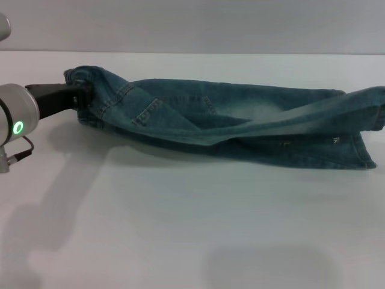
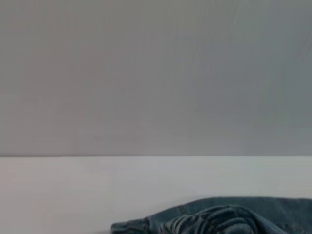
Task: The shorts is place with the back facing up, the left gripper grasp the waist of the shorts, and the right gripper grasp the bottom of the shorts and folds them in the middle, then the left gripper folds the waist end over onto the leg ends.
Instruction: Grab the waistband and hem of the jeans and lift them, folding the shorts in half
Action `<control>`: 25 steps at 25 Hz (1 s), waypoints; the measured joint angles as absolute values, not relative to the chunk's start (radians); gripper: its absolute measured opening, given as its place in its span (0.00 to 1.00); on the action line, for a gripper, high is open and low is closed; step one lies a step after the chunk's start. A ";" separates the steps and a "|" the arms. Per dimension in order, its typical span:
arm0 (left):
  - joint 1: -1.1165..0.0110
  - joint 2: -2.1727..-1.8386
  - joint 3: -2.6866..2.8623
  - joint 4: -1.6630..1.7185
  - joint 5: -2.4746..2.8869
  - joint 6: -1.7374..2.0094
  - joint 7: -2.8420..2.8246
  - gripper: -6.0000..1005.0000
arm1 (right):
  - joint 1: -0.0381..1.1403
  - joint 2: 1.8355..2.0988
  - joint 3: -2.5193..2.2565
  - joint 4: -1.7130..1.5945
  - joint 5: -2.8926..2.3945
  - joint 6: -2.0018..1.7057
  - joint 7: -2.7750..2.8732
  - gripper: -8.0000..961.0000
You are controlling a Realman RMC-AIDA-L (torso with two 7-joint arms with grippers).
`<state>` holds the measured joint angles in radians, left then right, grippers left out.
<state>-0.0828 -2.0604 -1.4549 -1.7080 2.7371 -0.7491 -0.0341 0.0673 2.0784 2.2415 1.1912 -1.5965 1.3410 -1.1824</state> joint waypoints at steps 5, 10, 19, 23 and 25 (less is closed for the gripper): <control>-0.085 -2.060 -1.449 -1.670 2.727 -0.678 -0.034 0.19 | 0.061 2.077 2.253 1.126 -1.511 1.343 -1.245 0.02; -0.079 -2.062 -1.424 -1.633 2.719 -0.569 -0.044 0.19 | 0.056 2.080 2.268 0.979 -1.377 1.340 -1.382 0.03; -0.119 -2.062 -1.407 -1.530 2.714 -0.468 -0.046 0.19 | 0.089 2.075 2.315 0.815 -1.293 1.315 -1.491 0.06; -0.140 -2.061 -1.407 -1.501 2.708 -0.464 -0.046 0.19 | 0.109 2.072 2.318 0.792 -1.299 1.300 -1.498 0.07; -0.145 -2.061 -1.406 -1.493 2.705 -0.457 -0.045 0.19 | 0.120 2.070 2.321 0.777 -1.299 1.293 -1.502 0.07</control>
